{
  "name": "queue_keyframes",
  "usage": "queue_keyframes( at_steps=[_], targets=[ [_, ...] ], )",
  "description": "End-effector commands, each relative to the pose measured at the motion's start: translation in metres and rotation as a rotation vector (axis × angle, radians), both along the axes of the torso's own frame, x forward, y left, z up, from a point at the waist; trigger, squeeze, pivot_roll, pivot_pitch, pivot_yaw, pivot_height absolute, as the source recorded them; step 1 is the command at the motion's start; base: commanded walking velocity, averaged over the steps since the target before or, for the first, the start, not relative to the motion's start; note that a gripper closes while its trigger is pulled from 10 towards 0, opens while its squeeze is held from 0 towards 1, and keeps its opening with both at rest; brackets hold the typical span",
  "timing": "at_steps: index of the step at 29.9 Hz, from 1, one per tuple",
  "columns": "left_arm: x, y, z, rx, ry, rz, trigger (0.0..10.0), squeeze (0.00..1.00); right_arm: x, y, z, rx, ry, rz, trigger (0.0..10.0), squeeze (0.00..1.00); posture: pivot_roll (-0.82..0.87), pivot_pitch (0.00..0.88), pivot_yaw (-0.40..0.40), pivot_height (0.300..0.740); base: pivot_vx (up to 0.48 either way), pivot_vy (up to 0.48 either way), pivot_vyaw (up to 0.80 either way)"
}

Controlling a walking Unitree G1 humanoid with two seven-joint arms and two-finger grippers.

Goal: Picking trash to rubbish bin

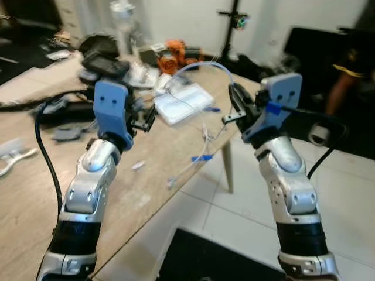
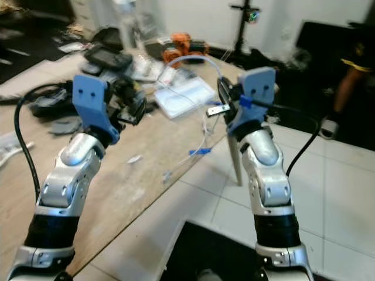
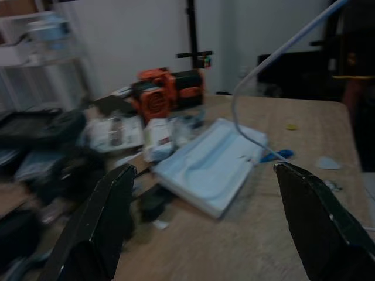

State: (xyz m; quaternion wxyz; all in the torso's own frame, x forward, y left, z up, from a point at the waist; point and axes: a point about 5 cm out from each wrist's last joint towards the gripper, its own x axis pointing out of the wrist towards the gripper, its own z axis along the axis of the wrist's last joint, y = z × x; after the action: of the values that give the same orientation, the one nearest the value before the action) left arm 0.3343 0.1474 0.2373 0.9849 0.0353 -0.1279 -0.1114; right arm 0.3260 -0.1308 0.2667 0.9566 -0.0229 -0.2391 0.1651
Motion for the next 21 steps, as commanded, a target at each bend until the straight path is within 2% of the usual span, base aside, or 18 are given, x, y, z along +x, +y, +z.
queue_keyframes(
  at_steps=[1, 2, 6, 7, 9, 10, 11, 12, 15, 16, 17, 19, 21],
  targets=[
    [0.0, 0.002, -0.001, -0.006, 0.006, 0.005, 10.0, 0.0, 0.001, -0.004, 0.001, -0.004, -0.009, -0.014, 10.0, 0.0, -0.02, 0.153, 0.06, 0.74, 0.0, 0.0, -0.8],
    [0.001, 0.002, -0.001, -0.016, 0.006, 0.002, 10.0, 0.0, 0.002, -0.005, 0.002, -0.006, -0.01, -0.018, 10.0, 0.0, -0.02, 0.153, 0.06, 0.74, 0.0, 0.0, -0.8],
    [0.008, 0.006, 0.007, 0.038, -0.001, 0.044, 10.0, 0.0, 0.005, -0.012, 0.005, -0.015, -0.021, -0.041, 10.0, 0.0, -0.02, 0.154, 0.058, 0.74, 0.0, 0.0, -0.8],
    [0.016, 0.01, 0.014, 0.061, -0.015, 0.09, 10.0, 0.0, 0.006, -0.015, 0.006, -0.018, -0.024, -0.048, 10.0, 0.0, -0.02, 0.154, 0.051, 0.74, 0.0, 0.0, -0.8],
    [0.019, 0.012, 0.018, 0.065, -0.027, 0.116, 10.0, 0.0, 0.007, -0.015, 0.006, -0.02, -0.025, -0.052, 10.0, 0.0, -0.02, 0.154, 0.051, 0.74, 0.0, 0.0, -0.8],
    [0.025, 0.018, 0.032, 0.05, -0.074, 0.167, 10.0, 0.0, 0.007, -0.016, 0.007, -0.022, -0.027, -0.054, 10.0, 0.0, -0.02, 0.153, 0.051, 0.74, 0.0, 0.0, -0.8],
    [0.025, 0.018, 0.032, 0.05, -0.074, 0.167, 10.0, 0.0, 0.007, -0.016, 0.007, -0.022, -0.027, -0.054, 10.0, 0.0, -0.02, 0.153, 0.051, 0.74, 0.0, 0.0, -0.8],
    [0.03, 0.025, 0.046, 0.018, -0.114, 0.206, 10.0, 0.0, 0.008, -0.016, 0.007, -0.024, -0.028, -0.056, 10.0, 0.0, -0.02, 0.151, 0.054, 0.74, 0.0, 0.0, -0.8],
    [0.032, 0.057, 0.108, -0.203, -0.285, 0.328, 10.0, 0.0, 0.009, -0.017, 0.009, -0.027, -0.038, -0.059, 10.0, 0.0, -0.02, 0.147, 0.062, 0.74, 0.0, 0.0, -0.8],
    [0.032, 0.057, 0.108, -0.203, -0.285, 0.328, 10.0, 0.0, 0.009, -0.017, 0.009, -0.027, -0.038, -0.059, 10.0, 0.0, -0.02, 0.147, 0.062, 0.74, 0.0, 0.0, -0.8],
    [0.029, 0.065, 0.122, -0.244, -0.331, 0.323, 10.0, 0.0, 0.008, -0.017, 0.009, -0.027, -0.04, -0.06, 10.0, 0.0, -0.02, 0.146, 0.063, 0.74, 0.0, 0.0, -0.8],
    [0.027, 0.068, 0.13, -0.256, -0.355, 0.306, 10.0, 0.0, 0.008, -0.017, 0.01, -0.026, -0.041, -0.061, 10.0, 0.0, -0.02, 0.146, 0.063, 0.74, 0.0, 0.0, -0.8],
    [0.025, 0.067, 0.13, -0.194, -0.364, 0.238, 10.0, 0.0, 0.008, -0.017, 0.009, -0.024, -0.044, -0.061, 10.0, 0.0, -0.02, 0.145, 0.063, 0.74, 0.0, 0.0, -0.8]
  ],
)
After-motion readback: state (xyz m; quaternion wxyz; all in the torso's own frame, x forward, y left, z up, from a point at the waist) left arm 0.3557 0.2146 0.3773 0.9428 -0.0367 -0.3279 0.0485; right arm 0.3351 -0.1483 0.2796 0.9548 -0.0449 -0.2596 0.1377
